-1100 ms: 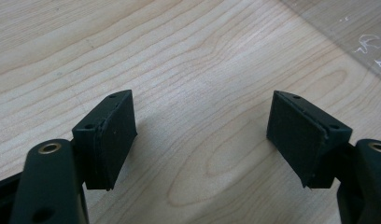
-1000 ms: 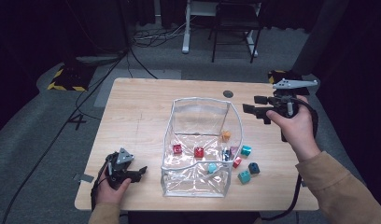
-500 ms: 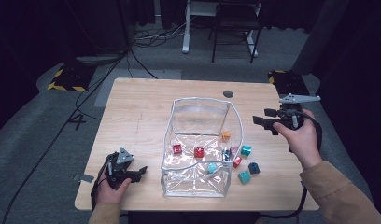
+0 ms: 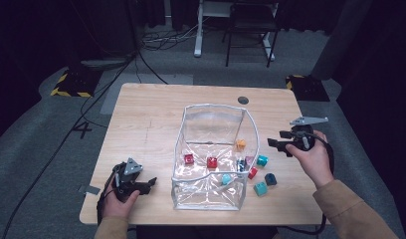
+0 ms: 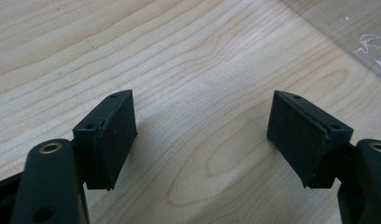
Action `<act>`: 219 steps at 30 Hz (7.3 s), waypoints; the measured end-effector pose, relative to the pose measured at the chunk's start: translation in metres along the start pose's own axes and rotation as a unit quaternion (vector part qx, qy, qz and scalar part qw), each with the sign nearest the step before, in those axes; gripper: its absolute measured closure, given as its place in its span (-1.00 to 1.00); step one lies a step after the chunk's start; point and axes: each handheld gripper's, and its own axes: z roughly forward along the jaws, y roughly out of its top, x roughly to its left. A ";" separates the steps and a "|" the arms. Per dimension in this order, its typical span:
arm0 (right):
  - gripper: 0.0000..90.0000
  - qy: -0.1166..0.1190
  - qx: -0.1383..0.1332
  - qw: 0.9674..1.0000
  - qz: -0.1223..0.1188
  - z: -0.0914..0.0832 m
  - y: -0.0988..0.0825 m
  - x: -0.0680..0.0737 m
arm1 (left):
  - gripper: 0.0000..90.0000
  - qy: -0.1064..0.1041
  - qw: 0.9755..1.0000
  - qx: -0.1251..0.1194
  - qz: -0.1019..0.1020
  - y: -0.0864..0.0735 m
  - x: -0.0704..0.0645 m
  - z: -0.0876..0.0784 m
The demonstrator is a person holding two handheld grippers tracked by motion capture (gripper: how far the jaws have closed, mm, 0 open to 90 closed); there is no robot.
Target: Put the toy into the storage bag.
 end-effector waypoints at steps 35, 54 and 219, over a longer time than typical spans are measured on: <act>0.32 0.021 0.093 0.995 -0.020 0.065 -0.065 0.004 | -0.46 0.000 1.000 0.000 0.001 0.000 0.000 0.000; -0.12 0.017 0.083 0.996 -0.042 0.073 -0.053 0.012 | -0.46 0.000 1.000 0.000 0.000 0.000 0.000 0.000; -0.12 0.179 -0.016 0.976 -0.125 0.006 0.139 0.167 | -0.47 0.000 1.000 0.001 0.003 0.001 0.001 0.000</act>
